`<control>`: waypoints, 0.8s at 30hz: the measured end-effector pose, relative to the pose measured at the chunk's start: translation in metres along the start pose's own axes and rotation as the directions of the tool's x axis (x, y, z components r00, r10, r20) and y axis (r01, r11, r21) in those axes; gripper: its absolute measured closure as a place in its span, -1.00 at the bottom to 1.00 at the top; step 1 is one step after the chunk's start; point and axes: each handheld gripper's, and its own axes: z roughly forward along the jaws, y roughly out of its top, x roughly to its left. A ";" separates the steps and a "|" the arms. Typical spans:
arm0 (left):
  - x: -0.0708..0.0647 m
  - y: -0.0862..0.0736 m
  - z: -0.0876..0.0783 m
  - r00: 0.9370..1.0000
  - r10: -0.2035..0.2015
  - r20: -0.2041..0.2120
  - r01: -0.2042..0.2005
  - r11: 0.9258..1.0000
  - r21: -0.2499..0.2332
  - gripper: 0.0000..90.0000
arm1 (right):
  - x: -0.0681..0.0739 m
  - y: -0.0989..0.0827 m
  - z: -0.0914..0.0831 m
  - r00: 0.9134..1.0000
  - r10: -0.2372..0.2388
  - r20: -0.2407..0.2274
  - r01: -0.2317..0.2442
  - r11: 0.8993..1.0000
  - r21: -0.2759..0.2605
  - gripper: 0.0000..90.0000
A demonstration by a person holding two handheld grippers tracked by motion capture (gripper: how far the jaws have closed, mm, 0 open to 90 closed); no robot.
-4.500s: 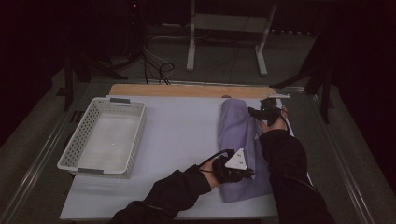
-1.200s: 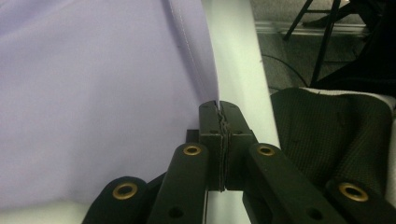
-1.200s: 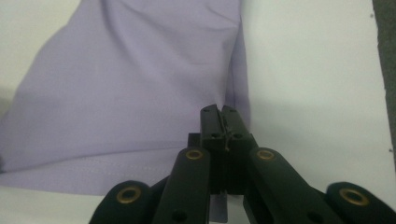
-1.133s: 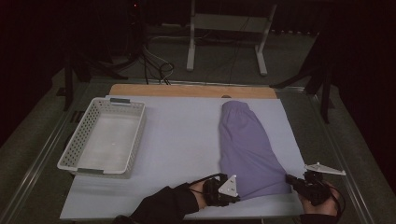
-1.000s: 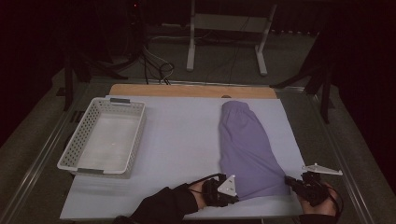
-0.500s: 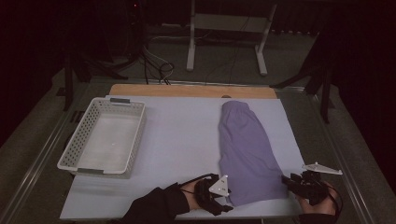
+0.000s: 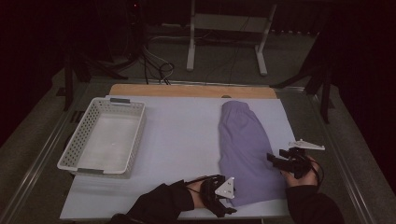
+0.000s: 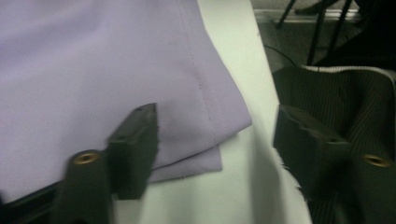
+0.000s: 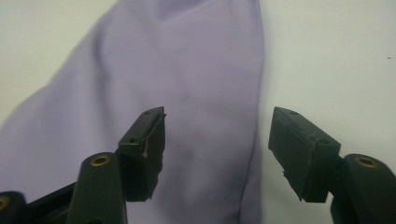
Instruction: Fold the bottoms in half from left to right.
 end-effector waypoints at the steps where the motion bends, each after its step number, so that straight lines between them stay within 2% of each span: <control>1: 0.002 -0.002 0.001 1.000 -0.007 0.000 0.007 1.000 0.009 -0.18 | -0.002 0.001 0.004 1.000 0.005 -0.003 -0.005 1.000 0.003 -0.14; 3: 0.005 -0.004 0.000 1.000 -0.001 -0.002 0.001 1.000 0.012 -0.06 | -0.007 0.001 0.013 1.000 -0.006 0.023 0.006 1.000 0.028 -0.10; 6: 0.006 -0.006 -0.001 1.000 0.017 -0.001 -0.017 1.000 0.011 0.10 | -0.011 0.001 0.018 1.000 -0.010 0.025 0.009 0.999 0.033 -0.07; 11: 0.006 -0.006 -0.002 1.000 0.029 0.009 -0.029 0.999 0.020 0.15 | -0.013 -0.003 0.031 0.996 -0.071 0.050 0.066 0.994 0.087 -0.04; 13: 0.006 -0.005 -0.002 0.999 0.032 0.009 -0.033 0.999 0.027 0.17 | -0.013 -0.005 0.034 0.992 -0.107 0.063 0.100 0.989 0.111 0.07; 17: 0.008 -0.003 -0.002 1.000 0.030 -0.008 -0.029 0.999 0.031 0.46 | -0.014 -0.006 0.036 0.991 -0.115 0.061 0.107 0.987 0.122 0.16; 18: 0.009 -0.002 -0.002 0.999 0.033 -0.015 -0.033 0.999 0.037 0.46 | -0.014 -0.005 0.036 0.993 -0.108 0.050 0.101 0.987 0.123 0.27; 20: 0.010 -0.001 -0.001 0.998 0.042 -0.038 -0.040 0.998 0.040 0.79 | -0.014 -0.004 0.036 0.994 -0.107 0.037 0.101 0.986 0.131 0.45; 21: 0.010 -0.001 -0.001 0.998 0.043 -0.042 -0.041 0.998 0.041 0.88 | -0.014 -0.003 0.036 0.995 -0.098 0.032 0.093 0.987 0.133 0.53; 24: 0.012 -0.002 -0.001 0.999 0.035 -0.038 -0.034 0.999 0.037 0.92 | -0.014 -0.002 0.038 0.996 -0.080 0.031 0.075 0.988 0.134 0.74</control>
